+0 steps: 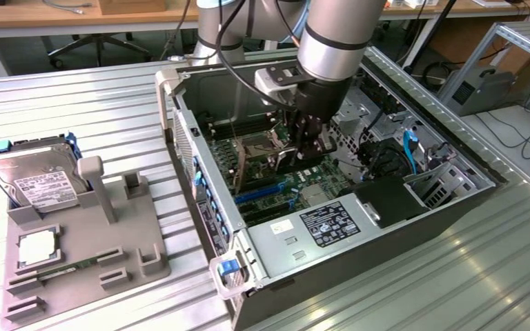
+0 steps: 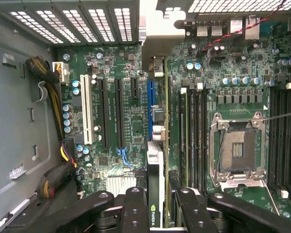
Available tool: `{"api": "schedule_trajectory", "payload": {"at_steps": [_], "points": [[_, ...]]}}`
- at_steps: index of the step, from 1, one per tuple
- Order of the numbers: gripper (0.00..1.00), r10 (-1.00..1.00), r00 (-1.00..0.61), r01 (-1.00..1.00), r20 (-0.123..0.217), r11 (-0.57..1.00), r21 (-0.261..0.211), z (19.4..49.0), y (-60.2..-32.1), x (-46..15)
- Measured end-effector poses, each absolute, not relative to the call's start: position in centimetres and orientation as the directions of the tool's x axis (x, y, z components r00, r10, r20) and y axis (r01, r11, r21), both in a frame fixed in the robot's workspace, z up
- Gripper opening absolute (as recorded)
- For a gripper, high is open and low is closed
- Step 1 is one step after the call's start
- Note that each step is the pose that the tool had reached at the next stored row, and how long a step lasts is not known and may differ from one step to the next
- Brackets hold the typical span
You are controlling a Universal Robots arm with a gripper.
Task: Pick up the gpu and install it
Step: 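Insert the gpu into the slot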
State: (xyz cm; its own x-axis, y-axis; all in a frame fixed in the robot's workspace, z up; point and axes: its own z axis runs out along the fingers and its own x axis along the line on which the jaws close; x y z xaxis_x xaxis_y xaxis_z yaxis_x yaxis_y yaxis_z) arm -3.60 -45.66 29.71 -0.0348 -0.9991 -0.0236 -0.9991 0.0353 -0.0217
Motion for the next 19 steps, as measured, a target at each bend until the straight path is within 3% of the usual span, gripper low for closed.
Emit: {"api": "schedule_trajectory", "payload": {"at_steps": [19], "points": [[0.27, -0.999, -0.035, -0.999, -0.024, 0.035, -0.022, 29.71, -46.03, -3.85]]}}
